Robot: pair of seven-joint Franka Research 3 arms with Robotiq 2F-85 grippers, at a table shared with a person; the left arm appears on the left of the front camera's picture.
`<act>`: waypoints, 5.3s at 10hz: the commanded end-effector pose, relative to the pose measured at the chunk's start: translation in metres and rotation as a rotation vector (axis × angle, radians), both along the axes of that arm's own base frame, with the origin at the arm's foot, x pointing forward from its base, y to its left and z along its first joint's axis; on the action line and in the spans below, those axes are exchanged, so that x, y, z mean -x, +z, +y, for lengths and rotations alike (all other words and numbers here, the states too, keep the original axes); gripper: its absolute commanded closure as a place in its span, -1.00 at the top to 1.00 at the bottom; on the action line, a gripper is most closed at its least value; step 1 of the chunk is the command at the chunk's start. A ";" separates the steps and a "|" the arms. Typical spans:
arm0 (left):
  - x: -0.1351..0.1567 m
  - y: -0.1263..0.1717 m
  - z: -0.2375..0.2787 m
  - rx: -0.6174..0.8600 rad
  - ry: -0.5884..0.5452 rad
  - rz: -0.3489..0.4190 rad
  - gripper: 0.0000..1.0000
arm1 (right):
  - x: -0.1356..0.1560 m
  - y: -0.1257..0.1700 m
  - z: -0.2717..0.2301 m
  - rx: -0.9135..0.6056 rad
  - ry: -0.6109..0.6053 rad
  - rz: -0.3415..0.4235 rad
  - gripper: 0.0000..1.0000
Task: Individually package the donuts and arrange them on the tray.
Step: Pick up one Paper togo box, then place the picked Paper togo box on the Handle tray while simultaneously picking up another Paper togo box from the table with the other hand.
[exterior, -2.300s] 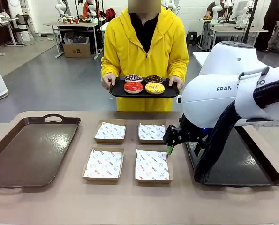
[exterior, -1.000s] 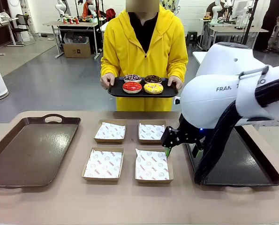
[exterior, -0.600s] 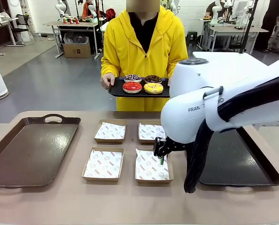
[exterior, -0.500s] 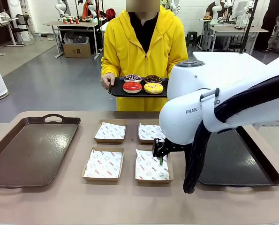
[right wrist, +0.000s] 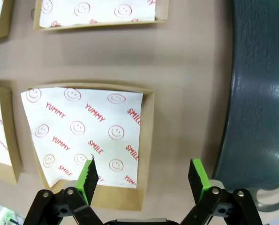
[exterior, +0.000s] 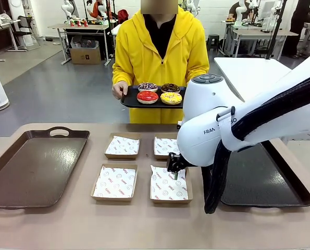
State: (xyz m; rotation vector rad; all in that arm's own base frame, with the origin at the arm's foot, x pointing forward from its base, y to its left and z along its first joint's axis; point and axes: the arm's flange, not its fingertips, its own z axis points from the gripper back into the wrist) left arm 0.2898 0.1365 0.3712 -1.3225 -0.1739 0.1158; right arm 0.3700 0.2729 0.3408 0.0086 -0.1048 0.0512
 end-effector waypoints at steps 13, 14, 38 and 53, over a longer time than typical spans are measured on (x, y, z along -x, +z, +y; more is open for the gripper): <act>0.001 0.001 0.001 0.011 0.011 -0.014 1.00 | -0.001 -0.026 -0.005 -0.008 -0.058 0.048 -0.92; 0.001 0.001 0.001 0.011 0.011 -0.014 1.00 | -0.001 -0.027 -0.005 -0.010 -0.059 0.048 -1.00; 0.001 0.001 0.001 0.011 0.011 -0.014 1.00 | -0.151 0.182 -0.028 0.023 -0.033 0.053 -1.00; 0.001 0.001 0.001 0.011 0.011 -0.014 1.00 | -0.151 0.182 -0.028 0.023 -0.033 0.053 -1.00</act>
